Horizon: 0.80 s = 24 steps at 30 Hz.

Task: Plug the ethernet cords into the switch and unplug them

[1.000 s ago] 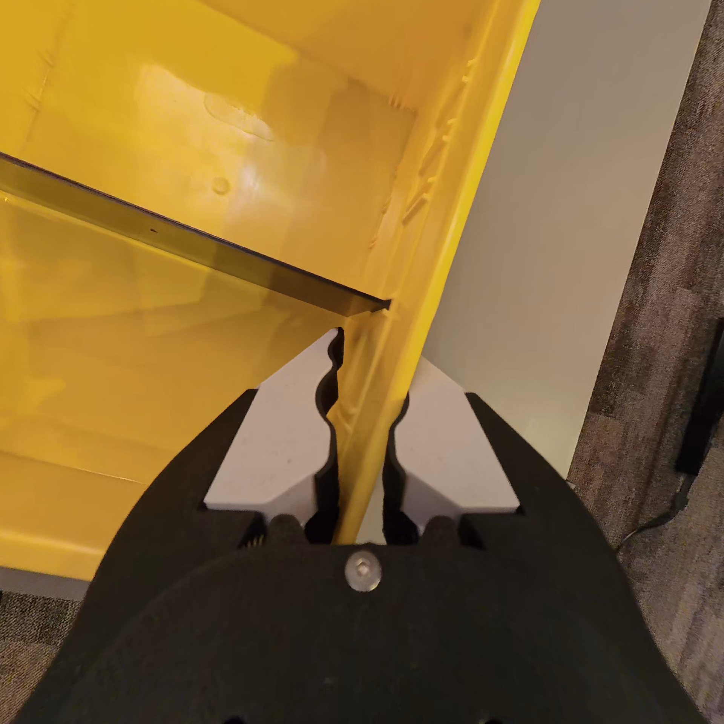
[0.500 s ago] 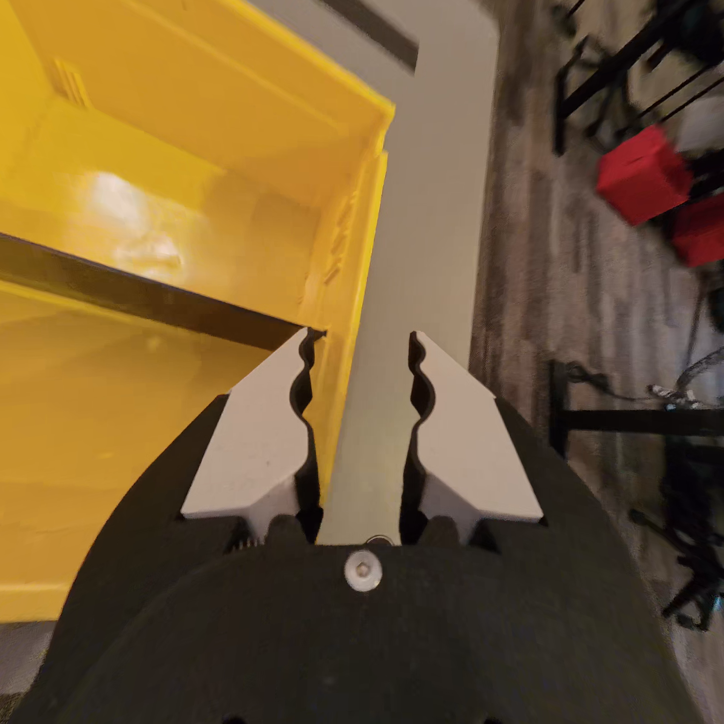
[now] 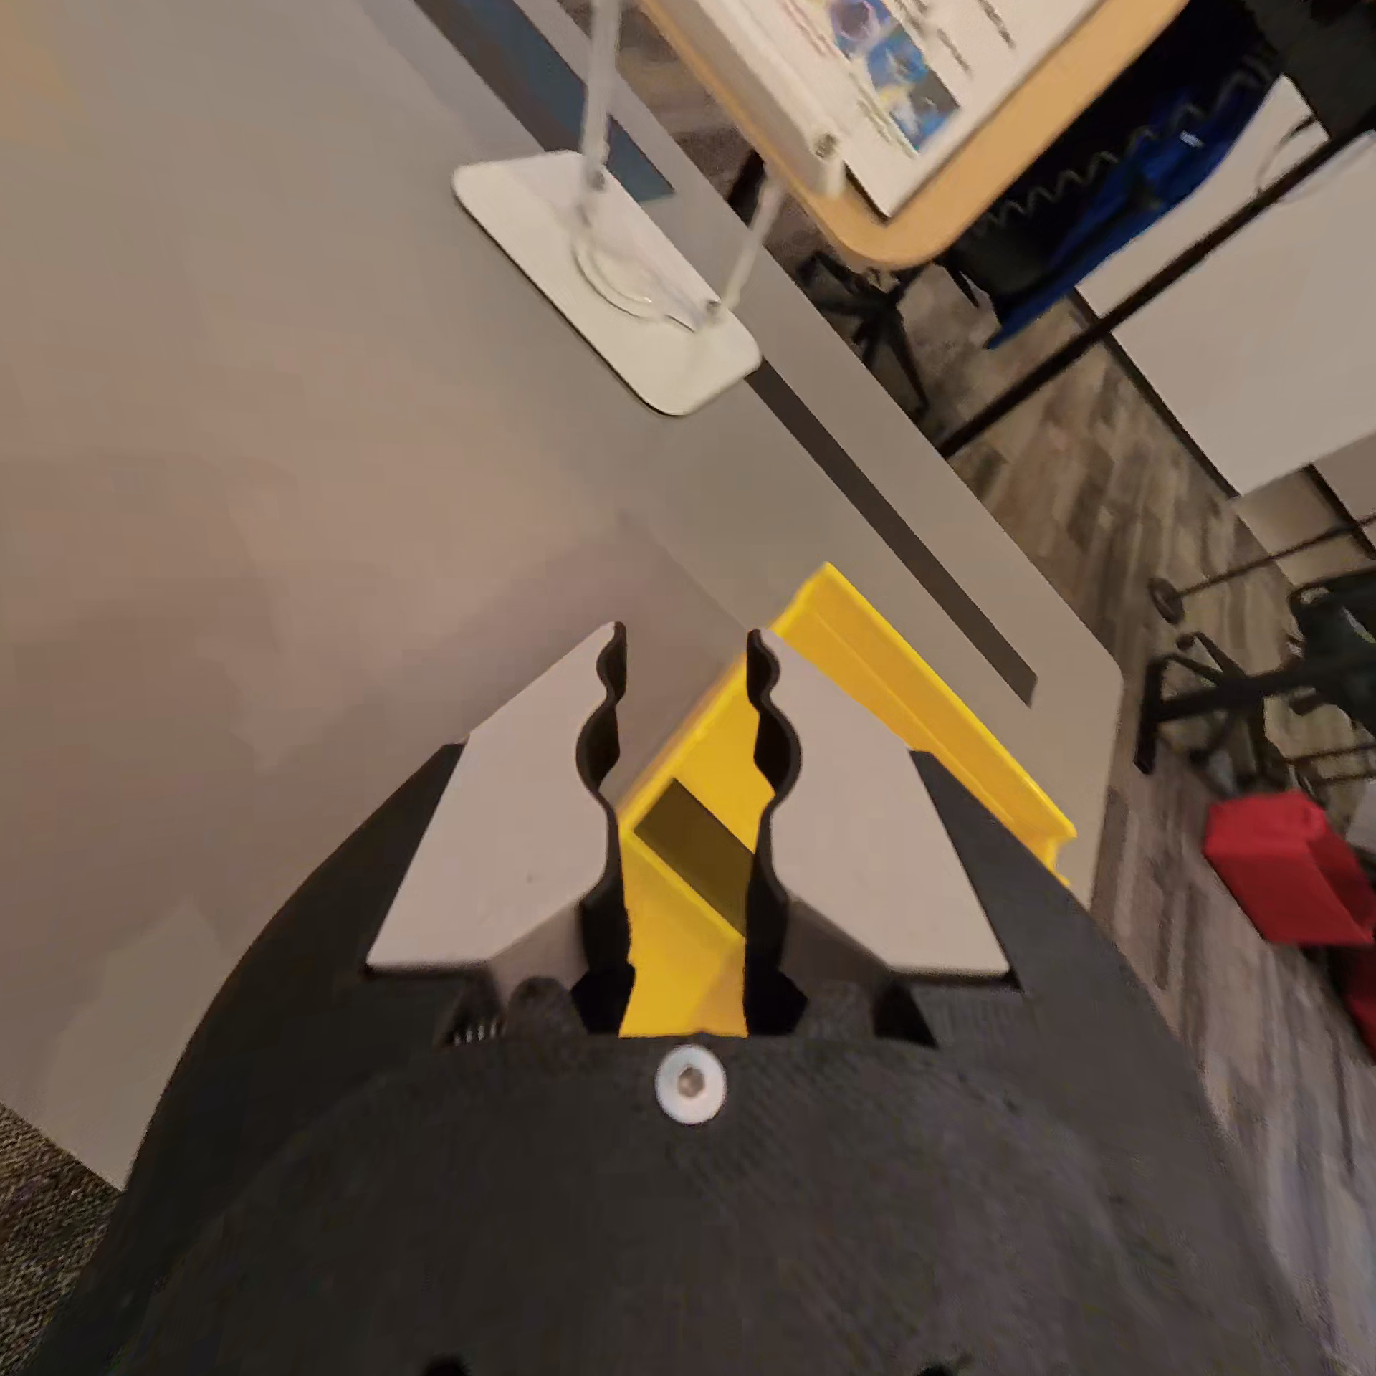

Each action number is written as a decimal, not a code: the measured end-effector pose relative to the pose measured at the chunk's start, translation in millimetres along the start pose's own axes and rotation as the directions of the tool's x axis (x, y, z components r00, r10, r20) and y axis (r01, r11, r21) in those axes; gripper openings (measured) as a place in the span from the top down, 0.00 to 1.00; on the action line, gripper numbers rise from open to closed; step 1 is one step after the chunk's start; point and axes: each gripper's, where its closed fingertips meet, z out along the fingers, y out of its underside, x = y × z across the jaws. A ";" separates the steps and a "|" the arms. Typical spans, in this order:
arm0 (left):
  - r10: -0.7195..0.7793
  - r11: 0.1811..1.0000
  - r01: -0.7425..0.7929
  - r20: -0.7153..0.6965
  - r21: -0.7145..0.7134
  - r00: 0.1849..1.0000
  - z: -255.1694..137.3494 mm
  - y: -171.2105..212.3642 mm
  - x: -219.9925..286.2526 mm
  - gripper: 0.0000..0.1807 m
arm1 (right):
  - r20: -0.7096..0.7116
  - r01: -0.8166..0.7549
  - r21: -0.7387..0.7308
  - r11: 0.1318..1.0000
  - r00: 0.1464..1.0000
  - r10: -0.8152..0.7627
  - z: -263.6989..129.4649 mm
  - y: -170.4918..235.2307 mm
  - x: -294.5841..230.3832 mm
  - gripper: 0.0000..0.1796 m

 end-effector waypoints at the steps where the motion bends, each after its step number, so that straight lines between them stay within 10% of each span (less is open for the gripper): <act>1: 0.035 0.999 -0.035 -0.008 -0.033 0.999 10.3 0.5 -1.9 0.65 | 0.022 0.001 0.016 1.000 1.000 -0.001 3.2 -5.7 -9.2 0.83; 10: 0.310 0.896 -0.296 -0.011 -0.330 0.951 77.3 34.3 -2.2 0.67 | 0.166 0.005 0.059 0.998 0.986 -0.014 24.3 -15.6 -63.9 0.84; 24: 0.346 0.919 -0.267 0.268 -0.291 0.899 88.8 17.5 -16.5 0.98 | 0.190 0.002 0.084 0.996 0.982 -0.018 28.6 -20.8 -75.2 0.87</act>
